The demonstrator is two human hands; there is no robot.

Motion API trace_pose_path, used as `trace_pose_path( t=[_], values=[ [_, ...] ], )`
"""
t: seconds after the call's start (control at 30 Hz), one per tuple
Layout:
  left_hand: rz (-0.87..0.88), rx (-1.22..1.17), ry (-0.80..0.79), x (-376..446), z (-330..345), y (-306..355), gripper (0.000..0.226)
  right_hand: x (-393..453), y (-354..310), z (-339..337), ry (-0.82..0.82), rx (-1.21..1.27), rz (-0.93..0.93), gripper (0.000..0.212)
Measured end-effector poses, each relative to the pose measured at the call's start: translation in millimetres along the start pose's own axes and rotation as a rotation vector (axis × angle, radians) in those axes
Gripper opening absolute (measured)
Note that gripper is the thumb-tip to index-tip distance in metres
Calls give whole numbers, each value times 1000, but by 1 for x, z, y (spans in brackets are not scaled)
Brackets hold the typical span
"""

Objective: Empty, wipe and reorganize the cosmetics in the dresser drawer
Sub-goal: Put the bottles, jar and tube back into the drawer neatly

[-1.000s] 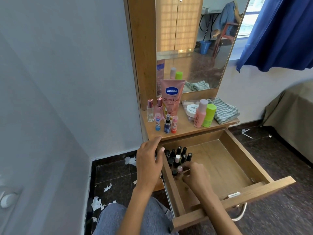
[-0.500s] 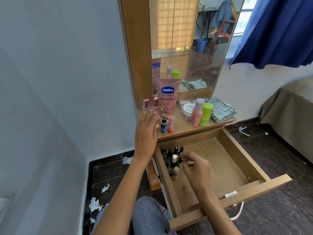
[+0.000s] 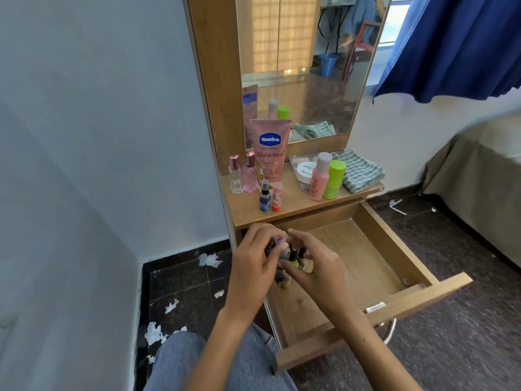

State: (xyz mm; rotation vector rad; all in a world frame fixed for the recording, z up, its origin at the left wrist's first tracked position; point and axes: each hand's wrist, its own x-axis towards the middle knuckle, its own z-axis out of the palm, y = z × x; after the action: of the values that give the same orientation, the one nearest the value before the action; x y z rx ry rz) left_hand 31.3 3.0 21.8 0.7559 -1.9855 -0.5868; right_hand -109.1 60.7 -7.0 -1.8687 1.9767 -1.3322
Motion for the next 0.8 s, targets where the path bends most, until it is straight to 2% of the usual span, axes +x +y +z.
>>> trace_pose_path(
  t=[0.1, 0.2, 0.3, 0.37, 0.5, 0.63, 0.8],
  values=[
    [-54, -70, -83, -7, 10, 5, 31, -4, 1, -7, -24, -100, -19, 19],
    [-105, 1, -95, -7, 12, -6, 47, -7, 20, -11, -111, -202, 150, 14],
    [-139, 89, -3, -4, 7, -19, 41, -7, 41, -7, -231, -222, 370, 13],
    [-147, 122, 48, 1, 5, -25, 35, -3, 44, -1, -299, -226, 438, 13],
    [-154, 158, 96, 16, 6, -31, 32, 4, 42, 12, -368, -331, 447, 10],
    [-166, 185, 104, 31, 9, -33, 41, 5, 40, 18, -419, -372, 451, 19],
    [-116, 263, 97, 46, 11, -38, 46, 5, 39, 23, -446, -397, 425, 16]
  ],
)
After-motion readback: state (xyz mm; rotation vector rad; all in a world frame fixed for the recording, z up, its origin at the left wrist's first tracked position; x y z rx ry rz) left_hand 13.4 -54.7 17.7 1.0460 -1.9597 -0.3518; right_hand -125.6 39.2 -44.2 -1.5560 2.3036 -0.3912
